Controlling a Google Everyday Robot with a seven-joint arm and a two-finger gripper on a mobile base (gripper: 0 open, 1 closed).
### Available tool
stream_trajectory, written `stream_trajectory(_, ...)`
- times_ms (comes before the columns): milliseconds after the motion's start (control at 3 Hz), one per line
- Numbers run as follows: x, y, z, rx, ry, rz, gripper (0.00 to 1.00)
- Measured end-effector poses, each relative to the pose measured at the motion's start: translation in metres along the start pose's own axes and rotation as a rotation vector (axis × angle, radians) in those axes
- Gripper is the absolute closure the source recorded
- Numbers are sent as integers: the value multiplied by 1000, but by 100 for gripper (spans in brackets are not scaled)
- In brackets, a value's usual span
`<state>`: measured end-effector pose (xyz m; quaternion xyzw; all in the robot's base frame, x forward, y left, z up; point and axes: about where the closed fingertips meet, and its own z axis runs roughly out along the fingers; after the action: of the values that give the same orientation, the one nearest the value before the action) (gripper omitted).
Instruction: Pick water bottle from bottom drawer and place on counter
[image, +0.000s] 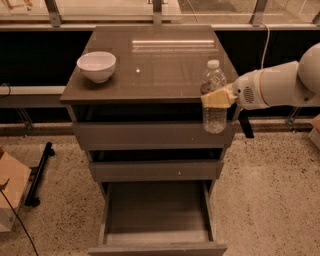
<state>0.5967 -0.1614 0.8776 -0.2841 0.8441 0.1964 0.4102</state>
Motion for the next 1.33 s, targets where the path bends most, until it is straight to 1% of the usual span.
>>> stream_trajectory(333,-21,-5,2,21,-50,-19,100)
stream_trajectory(667,-50,-7,4,26,-88,-69,100)
stream_trajectory(1000,-76,-10,8,30,-108,-105,100)
stream_trajectory(1333,-100,-15,16,28,-111,-132,100)
